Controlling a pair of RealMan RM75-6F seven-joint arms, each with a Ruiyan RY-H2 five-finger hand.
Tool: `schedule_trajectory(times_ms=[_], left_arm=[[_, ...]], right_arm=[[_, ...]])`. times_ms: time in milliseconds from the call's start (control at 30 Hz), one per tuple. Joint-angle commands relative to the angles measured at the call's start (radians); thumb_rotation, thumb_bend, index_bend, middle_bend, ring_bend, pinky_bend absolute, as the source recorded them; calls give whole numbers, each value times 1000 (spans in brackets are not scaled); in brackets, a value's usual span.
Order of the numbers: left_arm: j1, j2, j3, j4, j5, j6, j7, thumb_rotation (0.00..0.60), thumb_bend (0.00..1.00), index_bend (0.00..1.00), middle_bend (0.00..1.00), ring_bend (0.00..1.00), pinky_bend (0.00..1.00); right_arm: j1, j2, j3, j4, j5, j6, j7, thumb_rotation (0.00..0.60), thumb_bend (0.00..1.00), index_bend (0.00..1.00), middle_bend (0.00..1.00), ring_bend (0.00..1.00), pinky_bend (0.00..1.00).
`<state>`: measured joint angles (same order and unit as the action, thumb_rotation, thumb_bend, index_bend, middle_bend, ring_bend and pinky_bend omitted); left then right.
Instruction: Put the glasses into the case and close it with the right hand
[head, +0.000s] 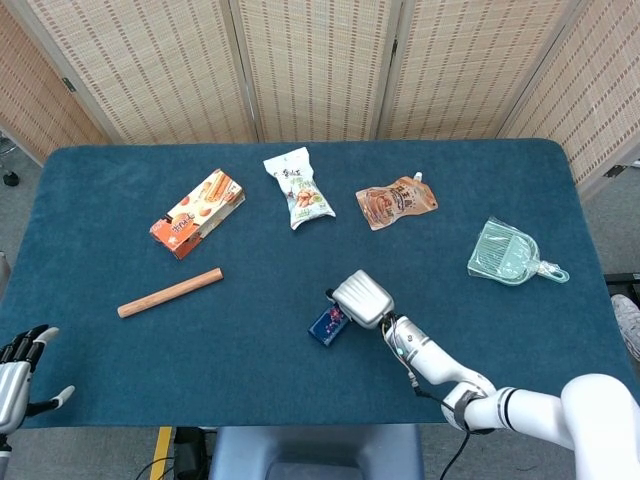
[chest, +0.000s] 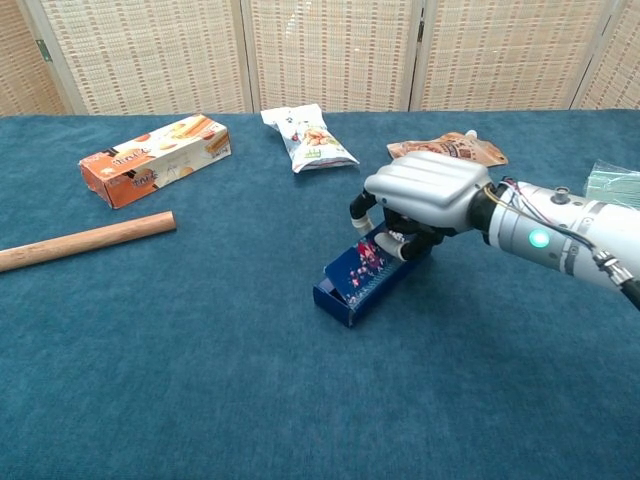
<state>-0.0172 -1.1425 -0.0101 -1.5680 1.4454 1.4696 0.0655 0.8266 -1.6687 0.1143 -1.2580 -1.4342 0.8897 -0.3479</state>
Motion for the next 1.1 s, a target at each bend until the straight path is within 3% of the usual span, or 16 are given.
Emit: schedule_trajectory(times_ms=[33, 233, 367, 533, 667, 800, 900, 1100], left_arm=[[3, 2, 1, 1, -2, 3, -3, 600, 187, 192, 152, 147, 238], [4, 4, 2, -1, 0, 3, -5, 600, 187, 192, 152, 147, 238], [6, 6, 2, -3, 0, 6, -5, 600, 187, 193, 152, 147, 238], [7, 7, 2, -4, -3, 6, -2, 600, 187, 192, 152, 147, 238], [7, 9, 2, -7, -3, 5, -2, 600, 187, 193, 152, 147, 238], [8, 4, 0, -6, -7, 8, 14, 600, 187, 193, 152, 147, 238], [6, 3, 1, -11, -4, 4, 23, 600, 187, 193, 152, 147, 238], [9, 8, 0, -16, -5, 11, 28, 600, 187, 193, 152, 147, 239]], right_arm=[[11, -12, 6, 14, 7, -11, -11, 600, 556, 567, 1000, 1000, 1000], [33, -47, 26, 55, 49, -43, -37, 600, 545, 204, 1000, 1000, 1000], [40, -62, 36, 69, 68, -45, -45, 600, 537, 58, 1000, 1000, 1000], [32, -30, 35, 26, 64, -25, -34, 600, 531, 40, 1000, 1000, 1000], [25, 47, 16, -59, 53, -43, -11, 600, 502, 41, 1000, 1000, 1000], [29, 141, 5, -161, 108, -118, -9, 600, 332, 40, 1000, 1000, 1000], [39, 146, -1, -167, 142, -142, -51, 600, 224, 40, 1000, 1000, 1000], [80, 100, 2, -122, 218, -195, -112, 600, 188, 47, 1000, 1000, 1000]])
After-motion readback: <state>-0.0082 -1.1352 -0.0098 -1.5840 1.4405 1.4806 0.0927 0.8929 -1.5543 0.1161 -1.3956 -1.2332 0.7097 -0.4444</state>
